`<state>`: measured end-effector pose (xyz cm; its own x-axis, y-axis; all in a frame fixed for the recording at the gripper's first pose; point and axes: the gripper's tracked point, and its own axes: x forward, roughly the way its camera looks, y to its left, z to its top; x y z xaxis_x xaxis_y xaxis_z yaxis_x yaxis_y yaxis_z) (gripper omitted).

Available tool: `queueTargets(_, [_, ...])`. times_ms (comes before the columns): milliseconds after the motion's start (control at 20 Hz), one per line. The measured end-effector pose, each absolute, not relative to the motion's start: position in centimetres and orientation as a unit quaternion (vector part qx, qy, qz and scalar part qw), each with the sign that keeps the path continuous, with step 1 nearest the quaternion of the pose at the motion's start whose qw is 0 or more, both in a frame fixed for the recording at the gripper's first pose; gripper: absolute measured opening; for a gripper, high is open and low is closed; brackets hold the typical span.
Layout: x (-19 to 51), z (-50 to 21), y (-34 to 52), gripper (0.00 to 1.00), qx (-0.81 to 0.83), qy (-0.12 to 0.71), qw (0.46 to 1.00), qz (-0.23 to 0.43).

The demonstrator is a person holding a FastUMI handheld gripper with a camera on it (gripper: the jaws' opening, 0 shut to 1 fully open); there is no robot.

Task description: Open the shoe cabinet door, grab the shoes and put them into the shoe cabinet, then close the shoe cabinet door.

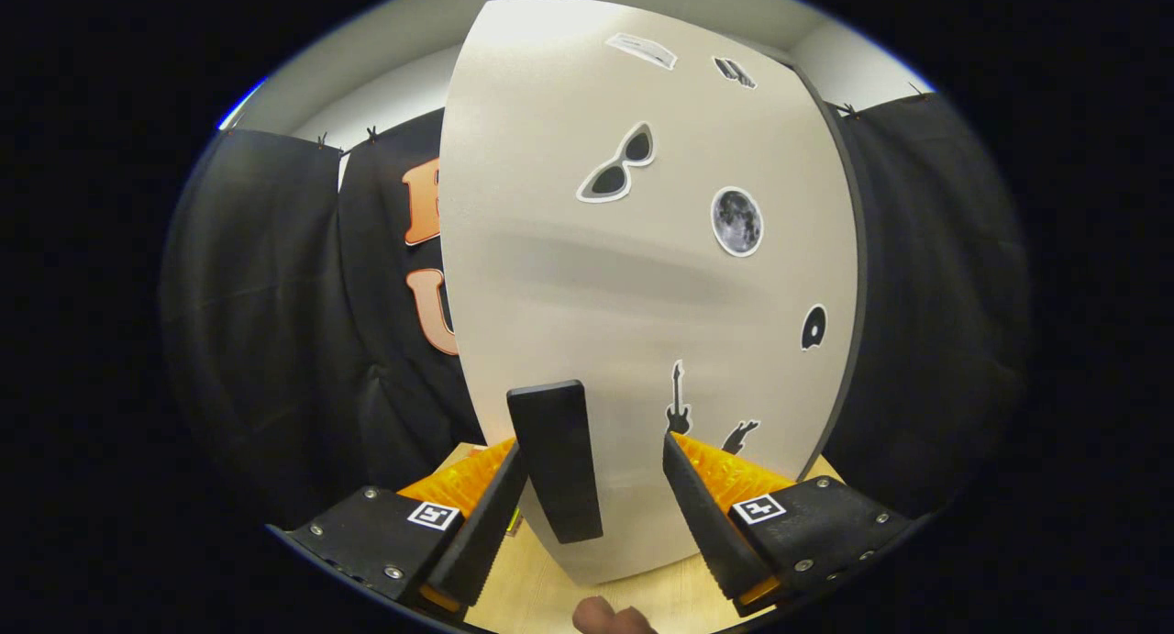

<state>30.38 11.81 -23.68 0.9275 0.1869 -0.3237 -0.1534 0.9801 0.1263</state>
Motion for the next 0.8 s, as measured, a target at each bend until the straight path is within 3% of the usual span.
queueTargets(400, [32.3,-24.8,12.5,0.93,0.070,0.176,0.975,0.120])
queueTargets(800, [33.0,-25.2,12.1,0.95,0.040,0.164,0.982,0.090])
